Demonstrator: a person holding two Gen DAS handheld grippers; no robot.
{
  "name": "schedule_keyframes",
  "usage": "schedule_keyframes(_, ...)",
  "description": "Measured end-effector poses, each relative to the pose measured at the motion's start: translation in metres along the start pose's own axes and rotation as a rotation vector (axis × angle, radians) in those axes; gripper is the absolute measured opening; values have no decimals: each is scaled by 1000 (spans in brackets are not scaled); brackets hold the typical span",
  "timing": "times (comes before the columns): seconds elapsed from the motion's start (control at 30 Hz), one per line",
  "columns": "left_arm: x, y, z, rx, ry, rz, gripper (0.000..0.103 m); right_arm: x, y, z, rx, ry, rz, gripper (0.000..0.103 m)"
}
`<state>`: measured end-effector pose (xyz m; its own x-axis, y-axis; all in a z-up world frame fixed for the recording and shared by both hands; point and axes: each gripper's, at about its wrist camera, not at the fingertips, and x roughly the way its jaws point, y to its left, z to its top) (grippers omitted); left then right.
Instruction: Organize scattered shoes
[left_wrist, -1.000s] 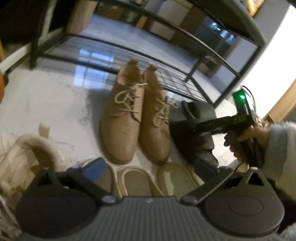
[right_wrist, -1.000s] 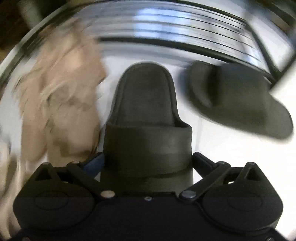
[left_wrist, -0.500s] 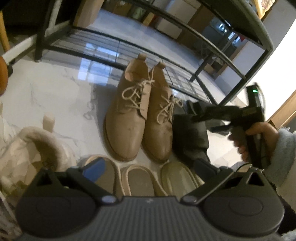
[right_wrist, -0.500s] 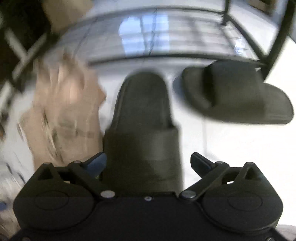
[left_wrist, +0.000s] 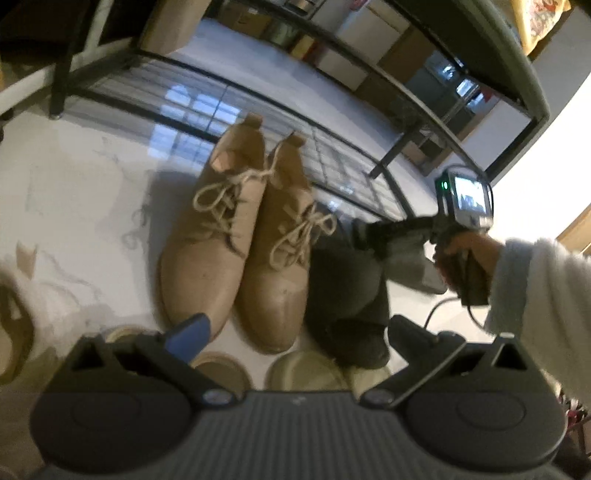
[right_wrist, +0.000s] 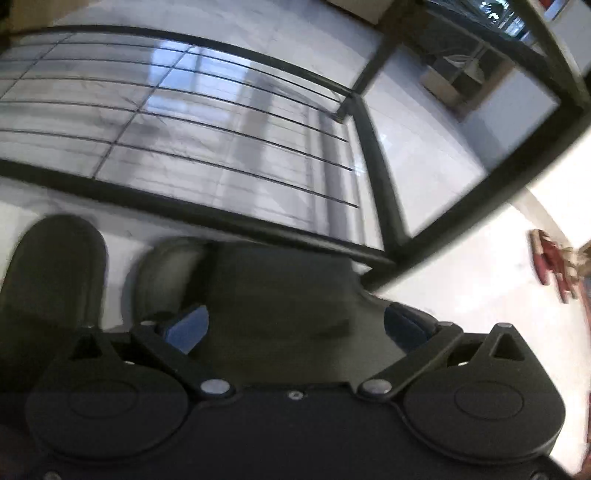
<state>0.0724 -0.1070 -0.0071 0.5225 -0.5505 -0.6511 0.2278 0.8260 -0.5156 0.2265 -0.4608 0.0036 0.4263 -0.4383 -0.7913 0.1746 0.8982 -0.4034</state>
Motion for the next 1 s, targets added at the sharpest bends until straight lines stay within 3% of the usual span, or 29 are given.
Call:
schedule_keyframes(0.13,5,7,-2,-22,27,8,102,8,5,-4,8,30,-40,102)
schedule_keyframes(0.17,6,9,-3,-28,34,10,102,10,3,-7,22,20,-13,91)
schedule_keyframes(0.23,8,12,-4,-39,47,14,102,10,2,-8,33,13,15,91)
schedule_keyframes(0.37,5,13,-6,-31,45,5,102,-9,-5,-15,-31,-3,67,91)
schedule_keyframes(0.5,-2,7,-6,-18,31,-19,102,-55,-19,-28,-136,-82,58,91)
schedule_keyframes(0.67,-13,-7,-11,-14,29,-70,102,-104,-31,-65,-415,-96,92,91)
schedule_keyframes(0.77,-15,-17,-19,23,37,-95,102,-119,-15,-126,-859,-99,91,91)
schedule_keyframes(0.87,-14,-24,-26,60,63,-94,102,-109,-2,-153,-1026,-120,40,92)
schedule_keyframes(0.93,-13,-23,-28,61,75,-91,102,-99,8,-171,-1129,-138,2,101)
schedule_keyframes(1.0,-13,-23,-28,59,81,-90,102,-91,14,-174,-1118,-128,-47,103)
